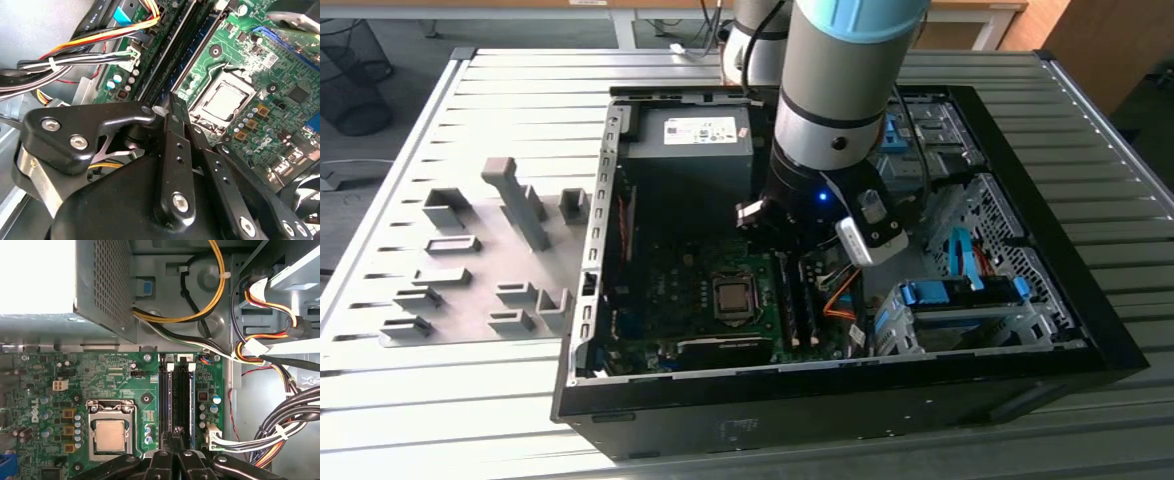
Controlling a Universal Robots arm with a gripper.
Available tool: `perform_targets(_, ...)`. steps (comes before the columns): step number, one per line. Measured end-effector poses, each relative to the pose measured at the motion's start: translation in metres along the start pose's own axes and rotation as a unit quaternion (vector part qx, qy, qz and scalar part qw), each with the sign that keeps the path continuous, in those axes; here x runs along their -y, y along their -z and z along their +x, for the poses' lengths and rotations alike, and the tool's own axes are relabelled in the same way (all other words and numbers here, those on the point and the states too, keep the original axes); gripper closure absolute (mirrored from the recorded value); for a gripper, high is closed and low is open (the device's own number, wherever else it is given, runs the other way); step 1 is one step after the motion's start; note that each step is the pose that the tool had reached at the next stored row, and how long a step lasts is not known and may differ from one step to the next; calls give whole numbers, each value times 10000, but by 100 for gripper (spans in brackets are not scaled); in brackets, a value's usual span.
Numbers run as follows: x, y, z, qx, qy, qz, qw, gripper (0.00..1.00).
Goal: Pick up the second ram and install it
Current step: 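Press down the second ram until it locks into place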
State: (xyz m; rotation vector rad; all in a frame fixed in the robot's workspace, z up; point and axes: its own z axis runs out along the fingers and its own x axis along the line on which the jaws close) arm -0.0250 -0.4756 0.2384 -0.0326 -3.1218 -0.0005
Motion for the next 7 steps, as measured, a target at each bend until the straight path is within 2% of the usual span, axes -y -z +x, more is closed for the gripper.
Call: perform_targets(7,0,1,0,-1,0,1,10000,89)
